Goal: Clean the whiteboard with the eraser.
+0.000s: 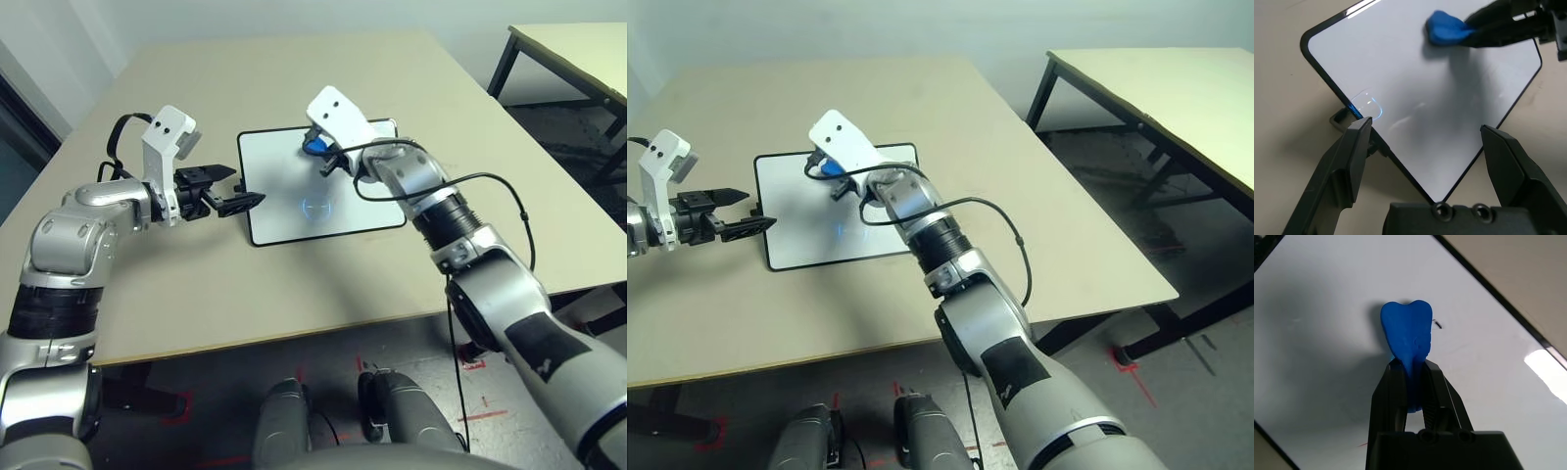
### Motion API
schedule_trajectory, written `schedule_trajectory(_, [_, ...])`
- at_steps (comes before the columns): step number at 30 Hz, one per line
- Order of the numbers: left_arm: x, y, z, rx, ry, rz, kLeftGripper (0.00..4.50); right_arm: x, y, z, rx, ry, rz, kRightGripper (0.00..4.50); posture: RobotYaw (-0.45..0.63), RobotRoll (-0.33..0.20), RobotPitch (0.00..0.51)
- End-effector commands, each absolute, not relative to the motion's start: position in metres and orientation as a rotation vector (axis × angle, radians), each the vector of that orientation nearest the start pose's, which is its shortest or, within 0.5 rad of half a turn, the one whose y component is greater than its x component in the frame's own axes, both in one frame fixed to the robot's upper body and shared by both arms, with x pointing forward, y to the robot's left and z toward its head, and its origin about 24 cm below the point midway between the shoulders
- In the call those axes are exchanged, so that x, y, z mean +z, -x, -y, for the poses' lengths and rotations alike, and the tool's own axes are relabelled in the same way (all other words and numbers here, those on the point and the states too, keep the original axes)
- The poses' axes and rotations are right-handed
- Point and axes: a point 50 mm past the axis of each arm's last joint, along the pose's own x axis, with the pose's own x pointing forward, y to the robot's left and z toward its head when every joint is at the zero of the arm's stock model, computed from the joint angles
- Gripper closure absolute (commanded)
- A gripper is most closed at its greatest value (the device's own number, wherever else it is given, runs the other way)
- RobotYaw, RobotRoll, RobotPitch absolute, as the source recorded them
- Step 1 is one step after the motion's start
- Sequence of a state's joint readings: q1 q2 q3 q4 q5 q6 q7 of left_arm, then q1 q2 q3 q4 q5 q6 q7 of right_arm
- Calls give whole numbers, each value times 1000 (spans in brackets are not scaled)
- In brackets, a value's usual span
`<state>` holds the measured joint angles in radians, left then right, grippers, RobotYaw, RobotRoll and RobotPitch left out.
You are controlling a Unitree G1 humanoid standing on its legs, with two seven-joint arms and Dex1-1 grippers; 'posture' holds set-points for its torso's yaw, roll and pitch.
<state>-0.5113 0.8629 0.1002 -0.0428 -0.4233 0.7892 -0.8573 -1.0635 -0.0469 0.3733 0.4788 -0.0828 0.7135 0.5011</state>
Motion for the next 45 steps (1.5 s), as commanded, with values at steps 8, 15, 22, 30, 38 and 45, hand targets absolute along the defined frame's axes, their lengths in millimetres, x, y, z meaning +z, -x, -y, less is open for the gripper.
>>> schedule_trajectory(8, [195, -294, -252, -667, -267, -318, 0, 185, -376, 16, 716, 542, -270, 4116, 32, 0, 69])
schedule_trajectory(15, [194, -294, -250, -674, -264, -316, 0, 181, -383, 19, 691, 536, -283, 4116, 28, 0, 69])
schedule_trajectory(22, [194, -294, -250, -677, -262, -317, 0, 155, -358, 14, 778, 552, -362, 4117, 25, 0, 72])
schedule_trajectory(30, [192, -295, -247, -689, -260, -321, 0, 146, -352, 31, 757, 571, -416, 4117, 15, 0, 72])
schedule_trajectory(38, [192, -297, -245, -697, -260, -323, 0, 161, -383, 76, 579, 567, -397, 4125, -2, 0, 73])
schedule_trajectory(45, [189, -298, -243, -709, -257, -328, 0, 135, -348, 62, 714, 571, -479, 4133, -12, 0, 84])
